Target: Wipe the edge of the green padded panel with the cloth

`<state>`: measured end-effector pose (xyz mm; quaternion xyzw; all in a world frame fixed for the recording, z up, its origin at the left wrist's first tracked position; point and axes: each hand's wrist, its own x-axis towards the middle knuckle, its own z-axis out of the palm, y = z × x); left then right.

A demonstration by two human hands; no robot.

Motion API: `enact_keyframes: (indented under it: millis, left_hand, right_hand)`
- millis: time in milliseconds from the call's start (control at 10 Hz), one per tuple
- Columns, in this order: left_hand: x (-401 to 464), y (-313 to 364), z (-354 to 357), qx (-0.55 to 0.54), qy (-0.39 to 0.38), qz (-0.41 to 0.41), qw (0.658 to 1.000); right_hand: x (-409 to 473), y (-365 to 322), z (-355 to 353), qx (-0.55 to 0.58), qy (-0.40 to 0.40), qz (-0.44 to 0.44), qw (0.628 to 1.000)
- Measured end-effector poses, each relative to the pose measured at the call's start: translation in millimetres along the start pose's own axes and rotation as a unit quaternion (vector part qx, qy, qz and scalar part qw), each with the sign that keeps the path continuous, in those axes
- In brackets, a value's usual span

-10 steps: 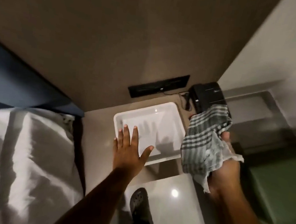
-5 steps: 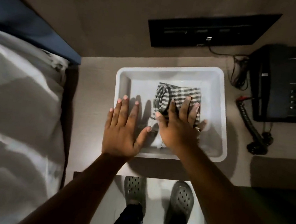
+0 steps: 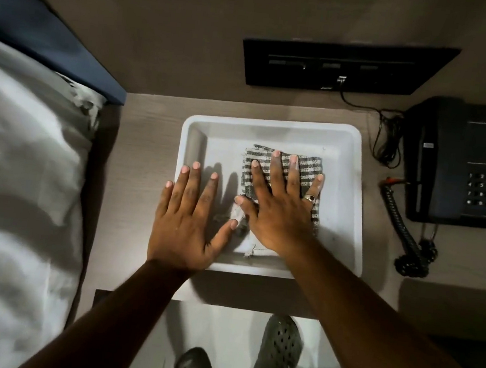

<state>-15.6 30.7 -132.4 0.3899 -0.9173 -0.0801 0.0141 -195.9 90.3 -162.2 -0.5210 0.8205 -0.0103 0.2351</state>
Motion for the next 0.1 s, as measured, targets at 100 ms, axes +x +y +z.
enact_keyframes:
  millis: [100]
  left_hand:
    - [-0.9,2.9,-13.0,-0.022,-0.029,0.004,0.999]
  right_hand:
    - [-8.8,1.1,-37.3,0.255,0.015,0.048,0.966]
